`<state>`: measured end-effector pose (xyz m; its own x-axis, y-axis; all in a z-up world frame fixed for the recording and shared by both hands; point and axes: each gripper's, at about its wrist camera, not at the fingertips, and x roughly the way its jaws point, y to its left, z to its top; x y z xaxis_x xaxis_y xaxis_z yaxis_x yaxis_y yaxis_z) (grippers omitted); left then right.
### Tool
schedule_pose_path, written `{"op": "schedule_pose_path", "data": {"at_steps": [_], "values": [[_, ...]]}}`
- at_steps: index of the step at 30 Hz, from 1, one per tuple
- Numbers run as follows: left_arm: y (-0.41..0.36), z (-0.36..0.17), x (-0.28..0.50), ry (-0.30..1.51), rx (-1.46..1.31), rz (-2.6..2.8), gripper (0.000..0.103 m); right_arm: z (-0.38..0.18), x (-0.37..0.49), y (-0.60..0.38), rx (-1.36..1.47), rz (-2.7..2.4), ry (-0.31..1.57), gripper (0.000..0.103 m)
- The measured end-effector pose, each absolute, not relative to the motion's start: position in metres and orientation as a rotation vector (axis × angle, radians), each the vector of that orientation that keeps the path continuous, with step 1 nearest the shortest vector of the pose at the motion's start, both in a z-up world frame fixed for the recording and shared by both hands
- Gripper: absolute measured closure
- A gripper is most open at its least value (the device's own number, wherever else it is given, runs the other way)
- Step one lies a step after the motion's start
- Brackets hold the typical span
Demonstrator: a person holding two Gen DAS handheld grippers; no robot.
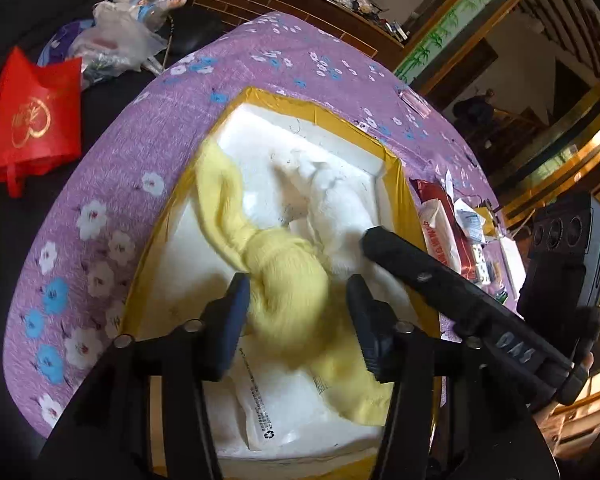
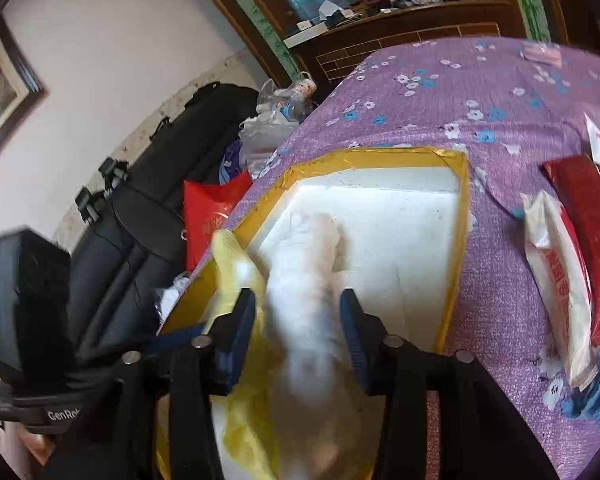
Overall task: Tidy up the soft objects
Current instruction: 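Carry both towels over the yellow-rimmed box and release them inside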
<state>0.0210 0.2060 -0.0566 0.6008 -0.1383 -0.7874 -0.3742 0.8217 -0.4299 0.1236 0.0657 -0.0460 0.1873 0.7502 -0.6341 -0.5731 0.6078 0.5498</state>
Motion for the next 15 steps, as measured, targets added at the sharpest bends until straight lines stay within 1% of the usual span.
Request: {"op": "schedule_pose_path", "data": {"at_steps": [1, 3, 4, 8, 9, 11, 13, 15], "values": [[0.205, -0.054, 0.017, 0.921, -0.618, 0.155, 0.052, -0.045, 0.125, 0.062, 0.228, 0.944, 1.016, 0.05], [0.202, -0.05, 0.012, 0.901, -0.62, 0.166, 0.049, -0.041, 0.126, 0.052, 0.267, 0.953, 1.009, 0.047], [0.199, -0.044, 0.007, 0.882, -0.618, 0.182, 0.047, -0.039, 0.126, 0.048, 0.283, 0.959, 1.002, 0.047], [0.175, -0.021, -0.01, 0.792, -0.607, 0.178, 0.047, -0.025, 0.116, 0.013, 0.354, 1.006, 0.947, 0.047], [0.166, -0.016, -0.013, 0.773, -0.594, 0.171, 0.046, -0.023, 0.112, 0.001, 0.368, 1.015, 0.935, 0.047], [0.145, -0.007, -0.016, 0.742, -0.573, 0.149, 0.038, -0.02, 0.104, -0.02, 0.372, 1.021, 0.916, 0.047], [0.121, -0.002, -0.013, 0.727, -0.573, 0.101, 0.036, -0.02, 0.098, -0.039, 0.363, 1.014, 0.902, 0.045], [0.097, -0.001, -0.004, 0.751, -0.571, 0.042, 0.036, -0.022, 0.09, -0.067, 0.372, 1.001, 0.906, 0.041]]}}
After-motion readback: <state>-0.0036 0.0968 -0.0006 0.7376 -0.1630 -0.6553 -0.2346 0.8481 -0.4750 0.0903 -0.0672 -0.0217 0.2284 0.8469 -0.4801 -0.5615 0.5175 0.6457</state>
